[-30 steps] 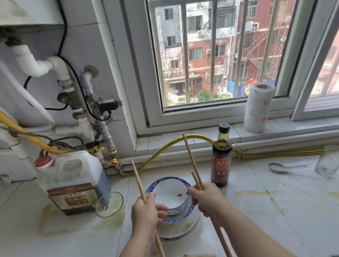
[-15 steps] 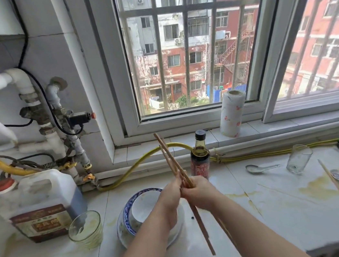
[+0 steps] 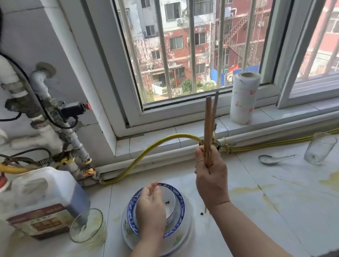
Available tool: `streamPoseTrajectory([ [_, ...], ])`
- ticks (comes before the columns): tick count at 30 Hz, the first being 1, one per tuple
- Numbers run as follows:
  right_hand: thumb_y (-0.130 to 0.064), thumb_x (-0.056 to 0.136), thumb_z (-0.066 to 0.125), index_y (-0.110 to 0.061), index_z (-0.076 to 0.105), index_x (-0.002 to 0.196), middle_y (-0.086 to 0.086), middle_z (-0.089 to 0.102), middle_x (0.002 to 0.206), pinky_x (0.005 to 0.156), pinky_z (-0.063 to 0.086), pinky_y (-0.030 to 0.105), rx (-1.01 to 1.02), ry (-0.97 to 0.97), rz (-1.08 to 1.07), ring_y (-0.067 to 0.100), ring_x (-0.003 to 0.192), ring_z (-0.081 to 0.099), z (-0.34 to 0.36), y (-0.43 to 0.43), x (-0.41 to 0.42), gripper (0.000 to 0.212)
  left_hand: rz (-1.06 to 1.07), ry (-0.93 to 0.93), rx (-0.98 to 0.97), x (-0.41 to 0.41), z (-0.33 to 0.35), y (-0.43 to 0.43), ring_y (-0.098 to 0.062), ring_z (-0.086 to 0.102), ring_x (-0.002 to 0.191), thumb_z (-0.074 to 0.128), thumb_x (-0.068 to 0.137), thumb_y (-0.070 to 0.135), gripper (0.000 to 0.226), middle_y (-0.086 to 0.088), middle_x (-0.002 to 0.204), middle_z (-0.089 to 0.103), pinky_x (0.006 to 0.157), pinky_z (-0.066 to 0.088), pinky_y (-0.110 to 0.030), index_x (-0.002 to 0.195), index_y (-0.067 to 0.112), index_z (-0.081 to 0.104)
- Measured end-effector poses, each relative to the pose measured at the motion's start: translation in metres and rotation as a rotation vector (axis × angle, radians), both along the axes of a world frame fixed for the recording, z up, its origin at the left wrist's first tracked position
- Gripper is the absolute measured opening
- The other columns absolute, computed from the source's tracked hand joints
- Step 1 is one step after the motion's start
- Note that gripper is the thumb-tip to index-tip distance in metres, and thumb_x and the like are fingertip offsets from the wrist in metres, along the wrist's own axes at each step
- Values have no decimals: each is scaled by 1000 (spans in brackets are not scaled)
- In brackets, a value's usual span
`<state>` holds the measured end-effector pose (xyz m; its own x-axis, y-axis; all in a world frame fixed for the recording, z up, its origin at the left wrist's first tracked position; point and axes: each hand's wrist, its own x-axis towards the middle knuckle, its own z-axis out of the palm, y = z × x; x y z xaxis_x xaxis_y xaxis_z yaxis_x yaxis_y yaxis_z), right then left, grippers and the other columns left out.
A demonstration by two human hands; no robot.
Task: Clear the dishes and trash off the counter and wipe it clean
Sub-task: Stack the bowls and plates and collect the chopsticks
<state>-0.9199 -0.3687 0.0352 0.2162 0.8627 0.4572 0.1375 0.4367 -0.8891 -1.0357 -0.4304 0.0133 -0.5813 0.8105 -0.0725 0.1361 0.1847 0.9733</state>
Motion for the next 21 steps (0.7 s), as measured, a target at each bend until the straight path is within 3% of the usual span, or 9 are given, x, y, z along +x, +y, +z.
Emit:
streamPoseTrajectory([
  [3,-51,89,45,-27,49,81,15,49,67,60,47,48,-95,-67,-2,35,65,50,-28,-5,6,26,-42,369,-147,-6,-14,-2,-17,46,118,49,96,20,23,3,120,56,98,37,-32,117,23,60],
  [5,-49,87,47,-32,53,79,6,55,65,62,51,47,-265,-148,35,30,67,56,-58,-18,12,20,-55,512,-203,-6,-19,-3,-17,41,123,52,95,22,29,5,127,55,104,30,-32,122,21,60],
  [7,-35,91,55,-29,57,77,-2,59,64,66,53,46,-437,-189,87,23,68,61,-82,-27,20,15,-71,586,-225,-6,-24,-4,-16,40,127,53,94,25,31,7,133,54,108,27,-32,124,23,59],
  [11,-16,94,55,-16,63,86,-2,62,67,62,48,23,-424,-139,48,5,63,60,-84,-23,25,12,-44,623,-266,-10,-32,-4,-17,42,127,54,93,28,31,6,134,54,107,26,-34,123,25,59],
  [13,-13,94,55,-16,64,92,-2,62,72,59,51,24,-376,-71,73,3,64,61,-79,-24,23,9,-7,637,-260,-10,-33,-5,-18,43,126,56,92,27,30,5,132,55,107,25,-36,121,25,59],
  [14,-12,94,56,-17,63,91,-4,62,71,59,53,26,-391,-75,95,3,64,61,-82,-25,23,10,7,636,-243,-9,-32,-6,-18,43,125,56,91,26,29,5,130,56,107,25,-36,120,25,60],
  [17,-12,94,55,-17,62,89,-4,62,66,56,45,10,-538,-204,142,3,62,60,-98,-36,27,10,23,604,-168,-1,-29,-8,-19,44,123,58,91,20,25,3,126,59,107,25,-37,115,23,62],
  [19,-11,94,54,-17,60,82,-1,61,64,56,44,11,-549,-195,130,8,61,59,-98,-39,31,14,23,596,-120,4,-26,-7,-19,45,122,58,91,18,24,2,123,59,107,27,-38,113,22,63],
  [21,-14,94,55,-16,57,75,-3,56,58,57,46,21,-497,-119,106,12,56,55,-89,-39,37,19,20,547,-88,15,-21,-4,-20,44,122,56,92,16,23,2,118,59,106,29,-38,112,20,63],
])
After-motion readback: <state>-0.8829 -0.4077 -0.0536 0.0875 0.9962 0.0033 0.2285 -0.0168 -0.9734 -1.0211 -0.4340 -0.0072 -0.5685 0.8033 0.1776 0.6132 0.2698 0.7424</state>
